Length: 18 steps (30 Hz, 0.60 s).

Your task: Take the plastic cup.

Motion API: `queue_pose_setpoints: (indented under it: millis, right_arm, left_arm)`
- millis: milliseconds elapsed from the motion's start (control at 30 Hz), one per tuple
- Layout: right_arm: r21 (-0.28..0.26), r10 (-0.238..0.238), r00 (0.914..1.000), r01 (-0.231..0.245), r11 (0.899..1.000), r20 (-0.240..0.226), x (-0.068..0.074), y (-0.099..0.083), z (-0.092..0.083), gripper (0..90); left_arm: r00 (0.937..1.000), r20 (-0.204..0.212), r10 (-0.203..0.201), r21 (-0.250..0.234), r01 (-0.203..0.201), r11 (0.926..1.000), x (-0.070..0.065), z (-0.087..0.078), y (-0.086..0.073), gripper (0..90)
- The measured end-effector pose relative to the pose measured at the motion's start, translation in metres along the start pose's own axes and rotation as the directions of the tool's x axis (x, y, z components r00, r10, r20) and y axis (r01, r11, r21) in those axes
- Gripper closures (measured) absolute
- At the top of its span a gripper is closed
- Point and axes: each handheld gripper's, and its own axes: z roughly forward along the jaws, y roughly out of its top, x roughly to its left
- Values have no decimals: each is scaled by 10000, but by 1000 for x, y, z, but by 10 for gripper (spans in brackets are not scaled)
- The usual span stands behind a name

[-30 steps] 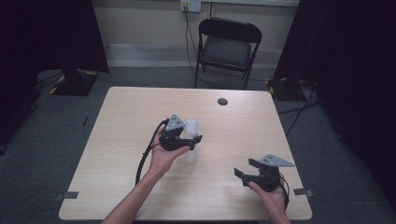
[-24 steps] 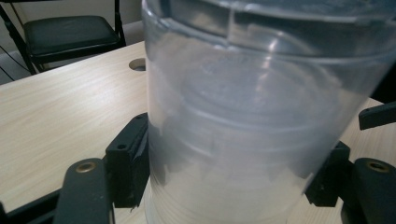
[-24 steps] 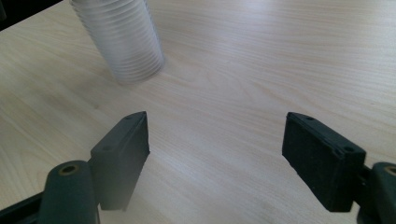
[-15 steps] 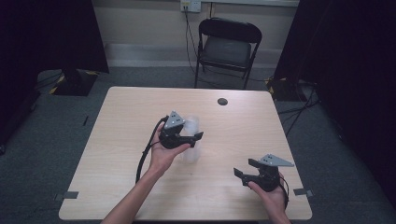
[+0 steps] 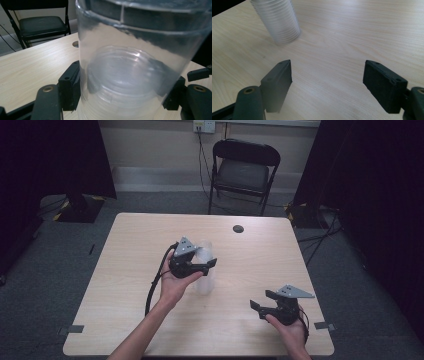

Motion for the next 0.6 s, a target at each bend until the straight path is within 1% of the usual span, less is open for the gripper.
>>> queue_pose_setpoints:
  millis: [67,100,167,267,367,400,567,600]
  right_arm:
    - [21,-3,10000,3,10000,-20,0,0,0,228]
    - [17,-10,10000,11,10000,-19,0,0,0,228]
    - [6,-17,10000,17,10000,-9,0,0,0,228]
    - [13,3,10000,-3,10000,-12,0,0,0,228]
    - [13,-10,10000,10,10000,-23,0,0,0,228]
    - [0,-3,10000,3,10000,-14,0,0,0,228]
    - [8,-9,10000,9,10000,-43,0,0,1,228]
    - [15,-5,10000,5,10000,-34,0,0,1,228]
  left_arm:
    - [10000,-34,11,-36,-11,10000,0,-1,1,322]
    - [9999,-60,103,-45,-103,9999,0,-2,2,322]
    - [10000,-40,17,-165,-17,9999,0,-4,5,322]
    - [9999,-43,138,-281,-140,9995,-1,-7,10,323]
    - [9999,-88,105,-457,-109,9989,-1,-9,13,326]
    - [9998,-100,174,-460,-178,9988,0,-10,14,328]
    - [10000,-60,64,-610,-67,9981,0,-13,17,337]
    - [9999,-48,104,-616,-107,9980,0,-13,18,337]
